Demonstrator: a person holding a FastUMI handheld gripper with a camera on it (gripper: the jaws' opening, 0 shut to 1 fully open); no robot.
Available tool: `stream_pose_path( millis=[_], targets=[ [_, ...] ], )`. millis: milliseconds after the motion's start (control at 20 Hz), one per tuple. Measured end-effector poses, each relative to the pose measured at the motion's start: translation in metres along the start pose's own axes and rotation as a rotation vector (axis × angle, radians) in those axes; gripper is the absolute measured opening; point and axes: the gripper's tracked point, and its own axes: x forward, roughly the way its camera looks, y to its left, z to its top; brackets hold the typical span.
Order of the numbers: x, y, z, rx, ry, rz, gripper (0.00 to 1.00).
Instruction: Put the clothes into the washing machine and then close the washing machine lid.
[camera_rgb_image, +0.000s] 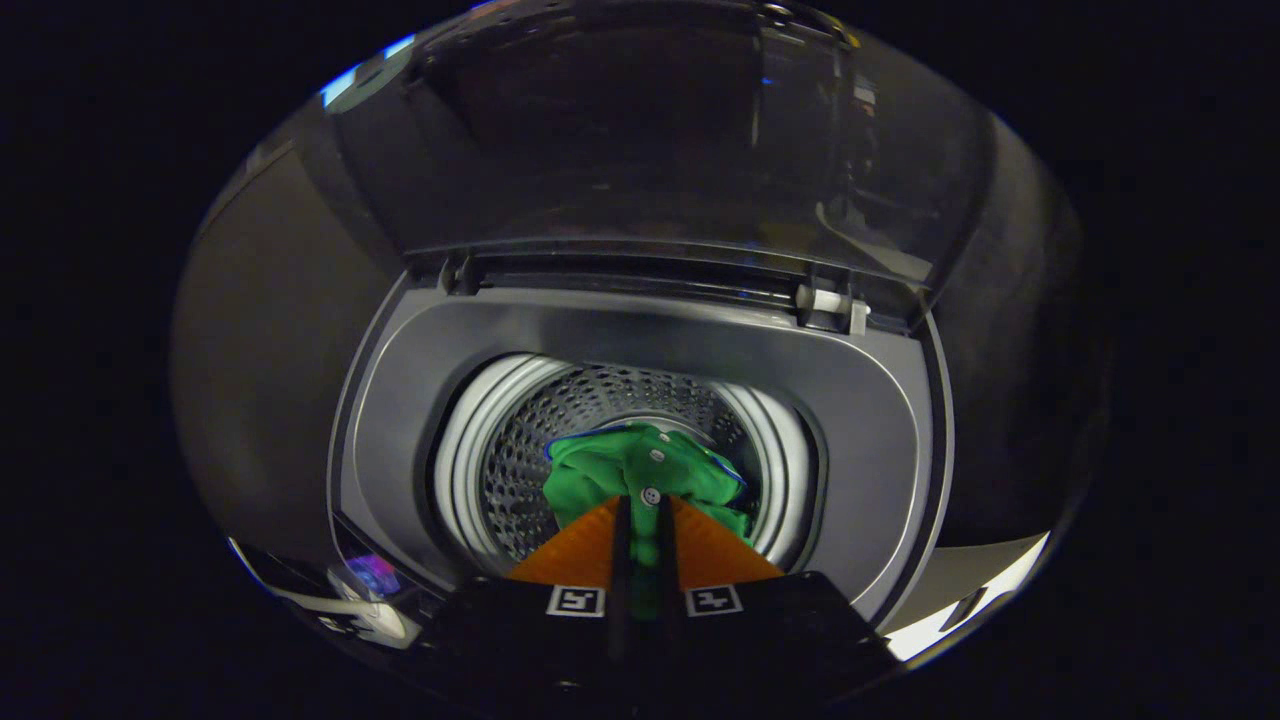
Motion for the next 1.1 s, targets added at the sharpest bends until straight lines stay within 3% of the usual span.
stream_pose_path(
  millis=[150,350,400,550,700,850,1100],
  targets=[
    [0.005,-0.007,0.006,0.029,-0.016,-0.022,0.28],
    [0.002,-0.009,0.007,0.031,-0.023,-0.027,0.60],
    [0.001,-0.009,0.010,0.034,-0.035,-0.028,0.61],
    [-0.014,-0.012,0.027,0.049,-0.081,-0.040,1.00],
    [-0.037,-0.010,0.061,0.044,-0.190,-0.043,1.00],
    [-0.083,0.016,0.092,0.055,-0.260,0.036,1.00],
    [-0.153,0.032,0.184,0.019,-0.519,0.052,0.99]
  ],
)
